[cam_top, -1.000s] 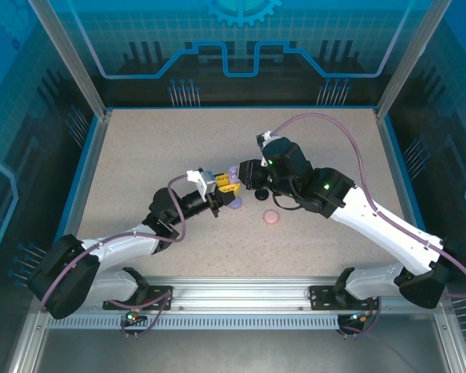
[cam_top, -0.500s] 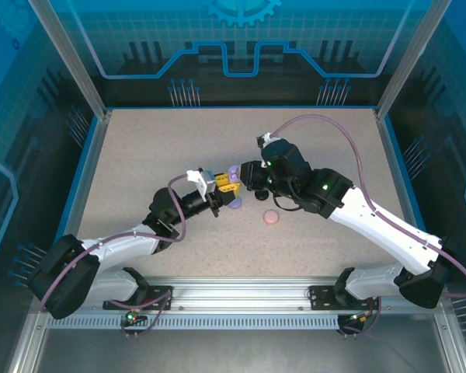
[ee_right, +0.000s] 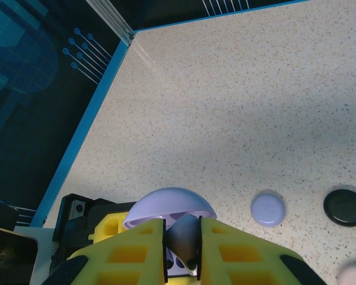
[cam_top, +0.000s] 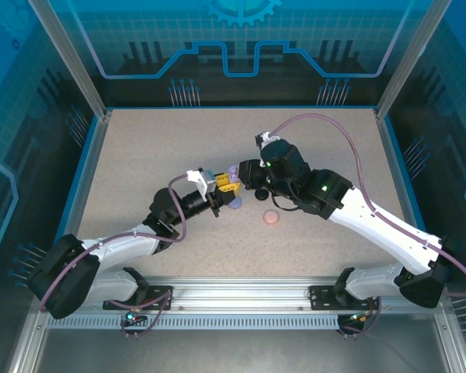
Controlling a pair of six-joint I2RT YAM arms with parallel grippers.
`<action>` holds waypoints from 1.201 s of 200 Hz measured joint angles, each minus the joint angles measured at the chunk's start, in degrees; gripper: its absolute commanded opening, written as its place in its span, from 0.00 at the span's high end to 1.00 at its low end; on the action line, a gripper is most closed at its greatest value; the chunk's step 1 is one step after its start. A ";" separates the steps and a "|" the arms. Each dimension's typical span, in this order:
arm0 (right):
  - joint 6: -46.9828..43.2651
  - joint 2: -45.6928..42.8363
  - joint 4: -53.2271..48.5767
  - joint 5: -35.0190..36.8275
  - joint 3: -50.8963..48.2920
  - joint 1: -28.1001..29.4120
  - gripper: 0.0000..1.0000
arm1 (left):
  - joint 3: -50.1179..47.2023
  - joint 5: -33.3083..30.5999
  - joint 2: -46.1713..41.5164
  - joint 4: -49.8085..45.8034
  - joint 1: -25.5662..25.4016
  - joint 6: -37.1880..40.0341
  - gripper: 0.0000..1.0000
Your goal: Insert the wireless bluetooth earbuds into the charging case
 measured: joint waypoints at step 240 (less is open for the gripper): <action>-0.94 1.51 0.87 0.63 -0.39 0.59 0.76 | 0.00 -0.66 0.20 -0.07 -0.15 -0.61 0.97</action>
